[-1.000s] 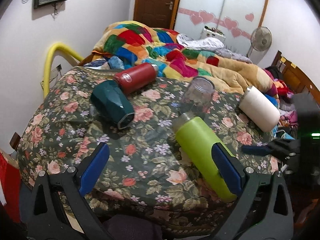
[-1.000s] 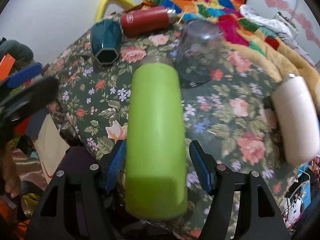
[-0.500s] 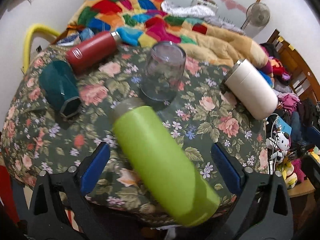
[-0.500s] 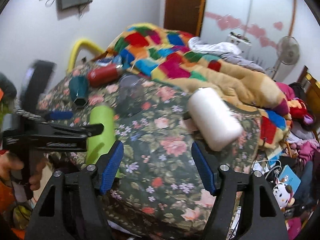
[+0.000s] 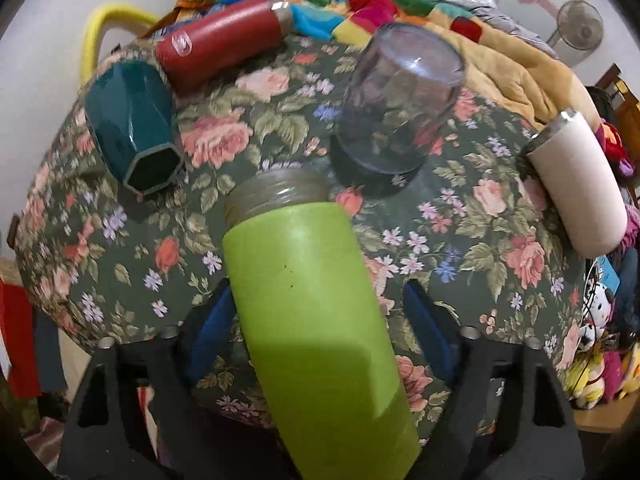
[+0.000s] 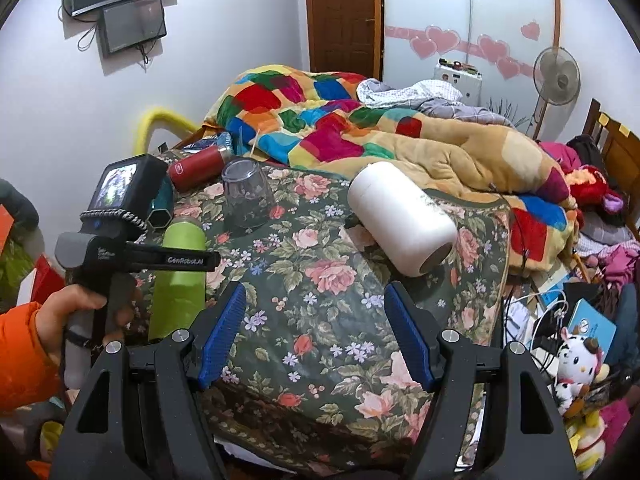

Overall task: Flip cup upright
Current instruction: 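Rotate the green cup with the left gripper until its open mouth faces up, then lower the upright green cup onto the bedspread and open the left gripper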

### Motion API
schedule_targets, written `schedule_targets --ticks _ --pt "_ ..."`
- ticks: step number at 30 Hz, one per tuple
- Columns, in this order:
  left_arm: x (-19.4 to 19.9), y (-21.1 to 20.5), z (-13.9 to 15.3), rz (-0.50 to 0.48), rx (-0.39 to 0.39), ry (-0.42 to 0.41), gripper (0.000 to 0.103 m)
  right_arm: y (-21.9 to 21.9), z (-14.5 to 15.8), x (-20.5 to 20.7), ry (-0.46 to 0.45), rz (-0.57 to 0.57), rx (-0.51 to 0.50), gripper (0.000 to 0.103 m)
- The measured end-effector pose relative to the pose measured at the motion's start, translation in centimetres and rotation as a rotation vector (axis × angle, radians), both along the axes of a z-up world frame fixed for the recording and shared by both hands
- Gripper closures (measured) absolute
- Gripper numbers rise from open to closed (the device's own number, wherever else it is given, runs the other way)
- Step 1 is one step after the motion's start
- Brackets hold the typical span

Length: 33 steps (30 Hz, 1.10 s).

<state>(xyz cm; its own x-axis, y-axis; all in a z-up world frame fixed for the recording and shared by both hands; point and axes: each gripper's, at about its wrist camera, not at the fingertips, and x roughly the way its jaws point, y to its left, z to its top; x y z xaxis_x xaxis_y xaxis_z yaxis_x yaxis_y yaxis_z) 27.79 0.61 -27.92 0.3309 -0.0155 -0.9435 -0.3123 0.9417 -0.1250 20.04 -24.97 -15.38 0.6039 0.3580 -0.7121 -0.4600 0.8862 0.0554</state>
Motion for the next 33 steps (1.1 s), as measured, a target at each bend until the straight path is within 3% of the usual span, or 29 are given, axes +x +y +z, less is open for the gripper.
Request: schedule_targets --ticks 2,8,22,27,33 --pt "0.4 0.3 -0.5 0.013 -0.019 0.008 0.038 0.1 -0.1 -0.3 0.0 0.004 0.002 0.035" --pt "0.4 0.1 -0.2 -0.007 -0.04 -0.033 0.04 0.2 0.1 -0.8 -0.007 0.009 -0.002 0.035" --pt "-3.2 -4.0 10.6 -0.174 0.079 -0.373 0.04 0.2 0.9 -0.5 -0.02 -0.012 0.011 0.035" --pt "-1.3 -5.1 12.5 -0.188 0.103 -0.437 0.04 0.6 0.8 -0.1 -0.015 -0.016 0.013 0.035" --pt "1.1 -6.1 12.5 -0.222 0.123 -0.437 0.041 0.6 0.7 0.2 -0.011 -0.02 0.012 0.035"
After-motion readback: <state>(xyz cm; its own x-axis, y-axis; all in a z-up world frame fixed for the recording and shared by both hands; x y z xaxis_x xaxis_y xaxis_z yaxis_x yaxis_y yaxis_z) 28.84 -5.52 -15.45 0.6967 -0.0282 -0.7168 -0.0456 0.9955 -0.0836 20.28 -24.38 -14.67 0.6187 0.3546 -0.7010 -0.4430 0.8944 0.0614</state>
